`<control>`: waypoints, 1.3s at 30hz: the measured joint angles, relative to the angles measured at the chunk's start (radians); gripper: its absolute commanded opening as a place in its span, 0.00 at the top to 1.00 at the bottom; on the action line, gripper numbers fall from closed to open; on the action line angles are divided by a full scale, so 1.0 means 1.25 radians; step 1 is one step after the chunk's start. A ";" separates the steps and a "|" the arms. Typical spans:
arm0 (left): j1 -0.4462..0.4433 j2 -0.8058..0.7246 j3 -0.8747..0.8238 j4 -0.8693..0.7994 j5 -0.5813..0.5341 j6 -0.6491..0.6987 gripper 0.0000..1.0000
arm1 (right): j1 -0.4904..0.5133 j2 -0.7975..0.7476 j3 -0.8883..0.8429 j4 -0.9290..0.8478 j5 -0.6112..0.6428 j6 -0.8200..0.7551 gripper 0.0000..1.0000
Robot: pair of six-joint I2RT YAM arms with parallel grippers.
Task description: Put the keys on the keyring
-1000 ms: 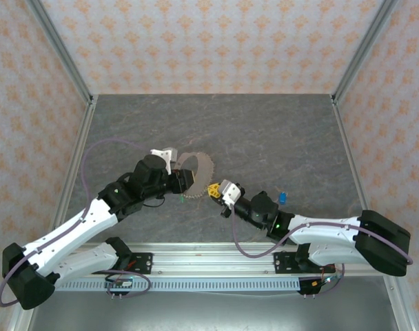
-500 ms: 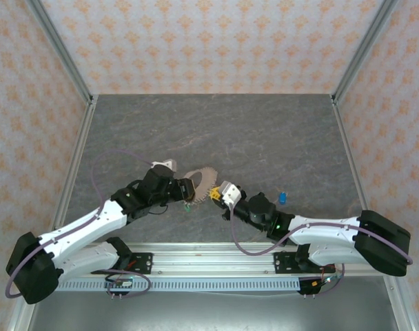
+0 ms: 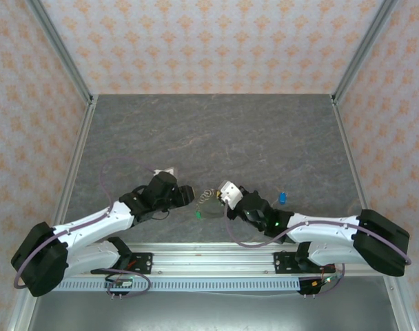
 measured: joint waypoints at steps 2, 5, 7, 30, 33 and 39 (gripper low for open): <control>0.000 -0.020 -0.005 -0.002 -0.014 0.001 0.49 | 0.004 0.000 0.019 -0.040 0.009 -0.030 1.00; 0.000 -0.077 -0.006 -0.013 -0.046 0.012 0.47 | 0.023 0.000 0.054 -0.107 0.020 -0.099 1.00; 0.000 -0.125 -0.006 -0.027 -0.075 0.023 0.46 | 0.047 0.008 0.079 -0.146 0.034 -0.158 1.00; 0.000 -0.457 -0.078 -0.061 -0.226 0.184 0.42 | 0.214 0.088 0.091 -0.101 0.112 -0.597 1.00; 0.000 -0.437 -0.078 -0.060 -0.220 0.185 0.47 | 0.219 0.071 0.090 -0.119 0.082 -0.530 1.00; 0.000 -0.367 -0.067 -0.061 -0.163 0.201 0.57 | 0.092 -0.087 0.079 -0.187 -0.108 -0.306 1.00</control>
